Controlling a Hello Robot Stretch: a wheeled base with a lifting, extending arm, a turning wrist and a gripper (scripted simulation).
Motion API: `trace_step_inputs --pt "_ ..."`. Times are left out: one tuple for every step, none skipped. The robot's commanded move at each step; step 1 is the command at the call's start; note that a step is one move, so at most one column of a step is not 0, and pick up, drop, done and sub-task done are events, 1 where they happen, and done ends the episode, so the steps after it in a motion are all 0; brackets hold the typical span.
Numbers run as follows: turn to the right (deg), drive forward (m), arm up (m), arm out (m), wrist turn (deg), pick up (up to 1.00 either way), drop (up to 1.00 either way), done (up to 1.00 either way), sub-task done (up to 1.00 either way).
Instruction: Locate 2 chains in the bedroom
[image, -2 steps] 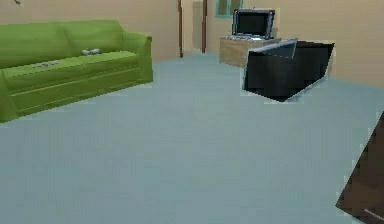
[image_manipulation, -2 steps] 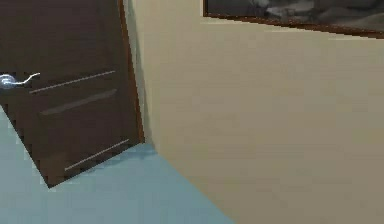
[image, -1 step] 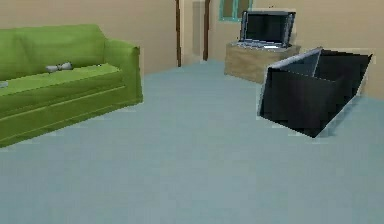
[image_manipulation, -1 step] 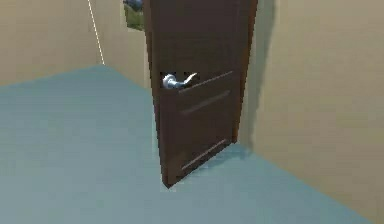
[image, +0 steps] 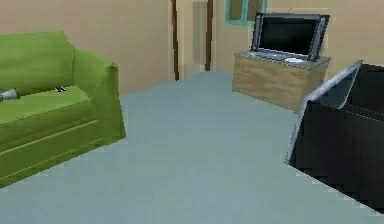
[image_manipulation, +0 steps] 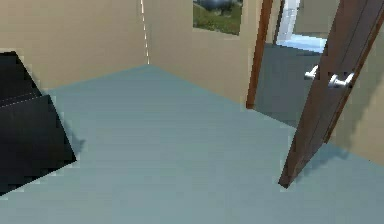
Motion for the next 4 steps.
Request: trace_step_inputs --pt "3.0 0.00 0.00 0.00 0.0 0.00 0.00 0.00 0.00" --pt "0.0 1.00 0.00 0.00 0.0 0.00 0.00 0.00 0.00" --pt "0.0 1.00 0.00 0.00 0.0 0.00 0.00 0.00 0.00" --pt "3.0 0.00 0.00 0.00 0.0 0.00 0.00 0.00 0.00"
